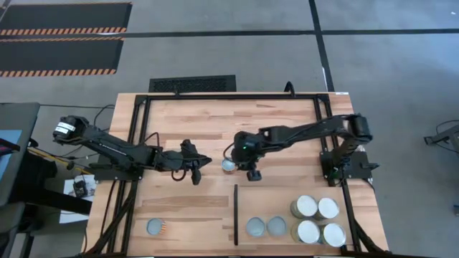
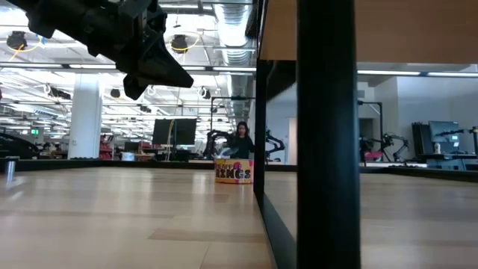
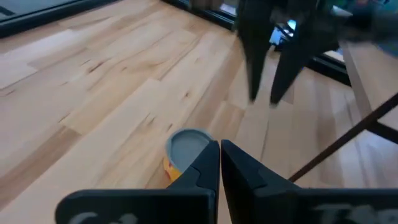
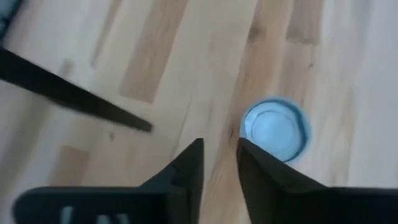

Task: Pick and place cans onto a shelf
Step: Put the canned pineapple rings on the shelf

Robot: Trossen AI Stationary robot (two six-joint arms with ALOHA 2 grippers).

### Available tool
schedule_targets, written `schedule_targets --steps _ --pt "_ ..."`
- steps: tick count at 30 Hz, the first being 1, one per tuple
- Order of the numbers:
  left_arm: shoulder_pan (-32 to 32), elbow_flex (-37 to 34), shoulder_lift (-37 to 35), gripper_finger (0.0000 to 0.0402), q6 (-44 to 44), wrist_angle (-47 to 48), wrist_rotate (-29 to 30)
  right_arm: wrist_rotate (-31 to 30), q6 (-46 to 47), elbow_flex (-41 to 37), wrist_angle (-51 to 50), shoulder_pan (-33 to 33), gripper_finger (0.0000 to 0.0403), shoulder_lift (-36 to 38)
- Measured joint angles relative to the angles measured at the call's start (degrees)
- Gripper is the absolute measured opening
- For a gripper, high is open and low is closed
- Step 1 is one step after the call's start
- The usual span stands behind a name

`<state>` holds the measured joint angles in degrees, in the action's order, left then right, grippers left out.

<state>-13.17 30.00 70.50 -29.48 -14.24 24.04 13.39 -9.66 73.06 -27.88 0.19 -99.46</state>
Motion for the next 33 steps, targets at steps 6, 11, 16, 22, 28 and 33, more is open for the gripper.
schedule_targets --steps 6,11,16,22,28,33 --pt "0.0 0.0 0.0 0.0000 -1.0 0.4 -0.1 -3.4 -8.5 -0.1 0.8 -0.1 0.0175 -5.2" --pt "0.0 0.0 0.0 0.0000 -1.6 0.9 -0.2 -3.5 -13.9 0.1 3.4 0.8 0.0190 -7.8" --pt "-0.1 0.0 0.0 0.0000 -1.9 1.7 -0.8 -3.3 -18.1 0.3 6.1 1.5 0.0175 -10.7" --pt "-0.1 0.0 -0.1 0.0000 -3.1 2.6 -2.2 -3.4 -20.4 0.9 5.5 1.5 0.0151 -14.2" --pt "-0.3 0.0 0.0 0.0000 -3.3 3.4 -2.6 -3.2 -20.4 0.9 4.6 2.2 0.0098 -14.2" --pt "-0.3 0.0 0.0 0.0000 -4.1 3.3 -2.5 -3.1 -17.8 0.9 1.4 4.2 0.0015 -13.3"
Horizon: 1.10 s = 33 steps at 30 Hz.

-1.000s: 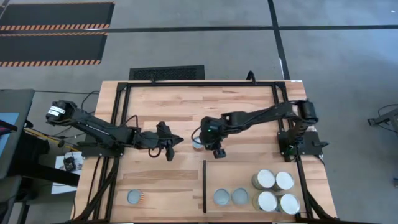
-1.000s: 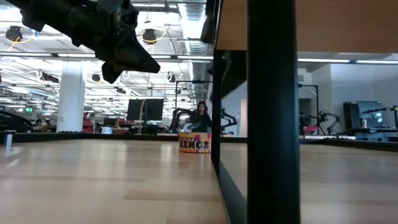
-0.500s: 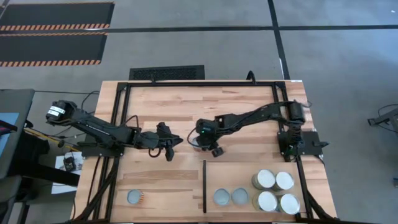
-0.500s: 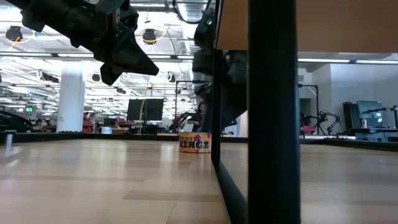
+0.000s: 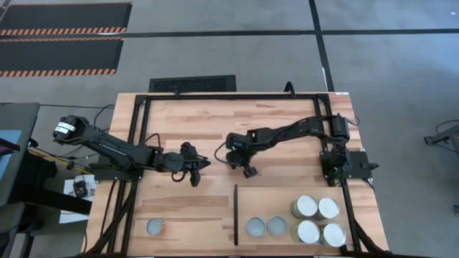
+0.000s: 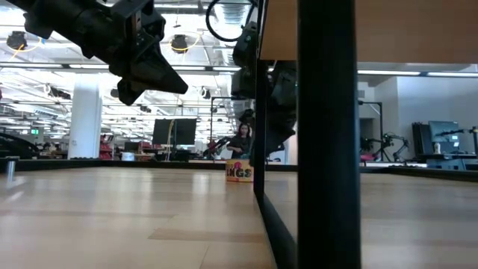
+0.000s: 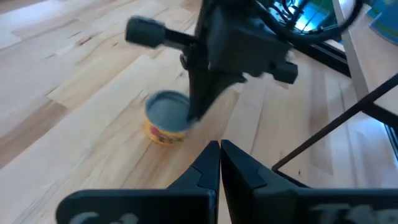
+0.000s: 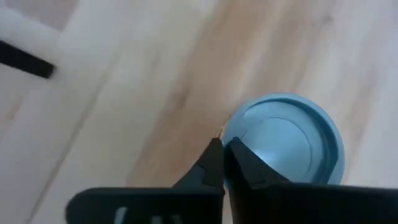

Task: Pick and place cans onto a shelf
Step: Put the canned pineapple rings on the shelf

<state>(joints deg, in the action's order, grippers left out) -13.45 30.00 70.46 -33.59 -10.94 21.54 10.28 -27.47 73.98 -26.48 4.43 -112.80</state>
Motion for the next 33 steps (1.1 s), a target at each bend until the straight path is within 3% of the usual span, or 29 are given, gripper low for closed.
schedule_targets --steps 6,16,20,24,29,33 --pt "-0.3 0.0 0.0 0.0000 -1.8 -0.1 3.9 -0.8 3.3 1.4 -10.1 1.8 0.0015 5.5" --pt "-0.3 0.0 0.0 0.0000 -2.2 -0.1 4.9 -4.7 16.4 1.7 -25.1 2.2 0.0005 30.9" --pt "-0.3 0.0 0.0 0.0000 -2.2 -0.2 4.9 -4.4 24.6 1.7 -27.9 -3.9 0.0005 39.6" --pt "-0.3 0.0 0.0 0.0000 -1.8 -0.1 4.9 -4.4 33.2 1.7 -27.9 -13.6 0.0007 43.2" --pt "-0.3 0.0 0.0 0.0000 -1.4 -0.1 4.5 -6.6 37.7 1.8 -27.9 -26.5 0.0007 41.8" --pt "-0.3 0.0 0.0 0.0000 -1.0 -0.1 3.6 -7.2 39.3 1.7 -29.4 -32.2 0.0008 37.0"
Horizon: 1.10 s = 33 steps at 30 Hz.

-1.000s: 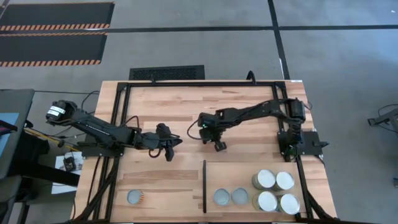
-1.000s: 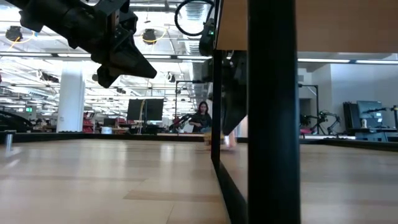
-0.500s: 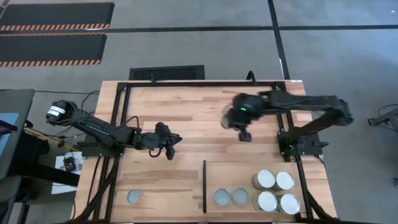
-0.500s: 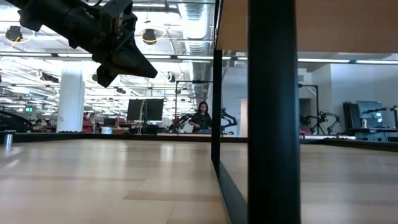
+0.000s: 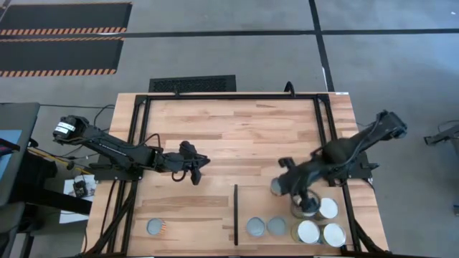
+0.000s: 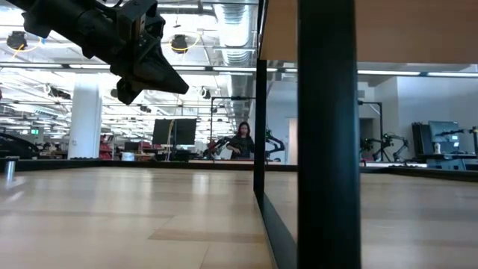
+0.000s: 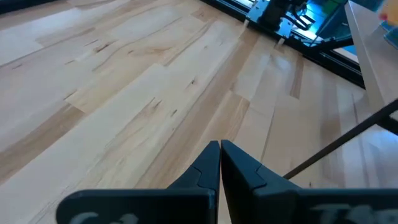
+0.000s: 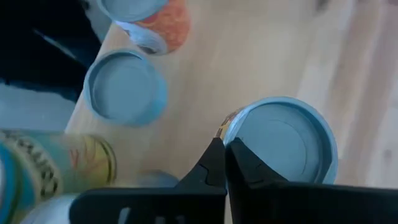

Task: Pick and place cans onto a shelf
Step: Put the canned pineapple rings on the shelf

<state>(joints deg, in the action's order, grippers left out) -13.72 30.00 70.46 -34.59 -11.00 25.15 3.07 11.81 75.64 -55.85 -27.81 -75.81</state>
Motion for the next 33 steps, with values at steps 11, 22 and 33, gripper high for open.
schedule_targets --steps 11,22,33 --pt "0.0 0.0 0.0 0.0000 1.1 0.0 -2.0 0.3 -3.5 8.2 -3.8 -2.8 0.0008 -12.7" --pt "0.0 0.0 0.0 0.0000 1.6 0.0 -2.0 1.3 -4.3 11.4 -10.6 -2.8 0.0027 -14.5" --pt "0.0 0.0 0.0 0.0000 1.6 0.0 -2.1 4.4 -4.6 11.4 -10.5 -2.8 0.0060 -14.5"
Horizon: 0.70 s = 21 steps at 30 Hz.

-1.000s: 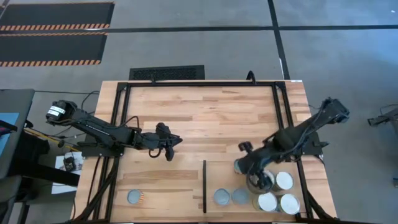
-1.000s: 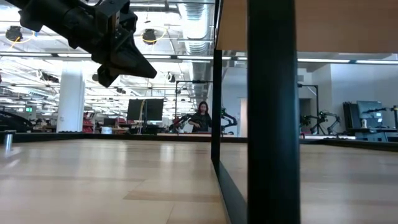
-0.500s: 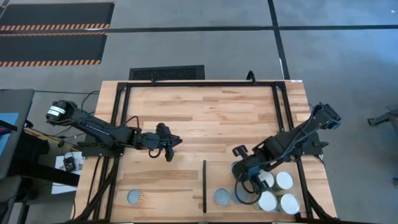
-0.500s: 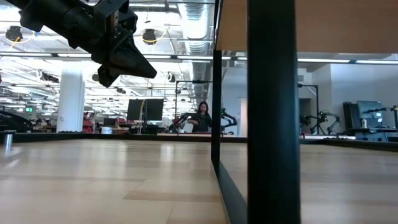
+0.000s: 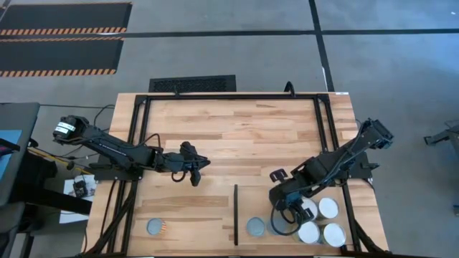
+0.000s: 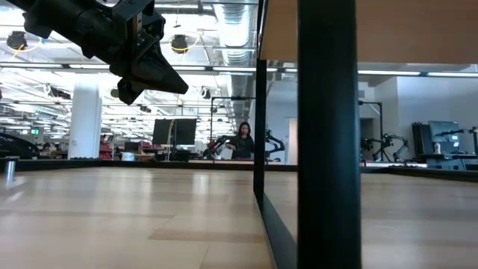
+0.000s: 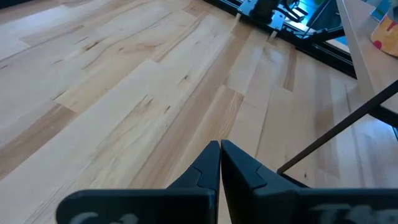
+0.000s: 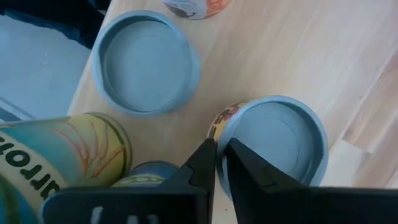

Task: Pick and place cans onto a shelf
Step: Put the canned pineapple rings on the shelf

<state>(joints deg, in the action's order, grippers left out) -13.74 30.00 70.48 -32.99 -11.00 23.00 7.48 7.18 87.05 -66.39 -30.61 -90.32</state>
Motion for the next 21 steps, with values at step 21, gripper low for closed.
schedule_targets --steps 21 --pt "-0.6 0.0 0.0 0.0000 0.6 0.0 -2.8 0.2 -1.8 8.6 -8.0 7.5 0.0037 2.1"
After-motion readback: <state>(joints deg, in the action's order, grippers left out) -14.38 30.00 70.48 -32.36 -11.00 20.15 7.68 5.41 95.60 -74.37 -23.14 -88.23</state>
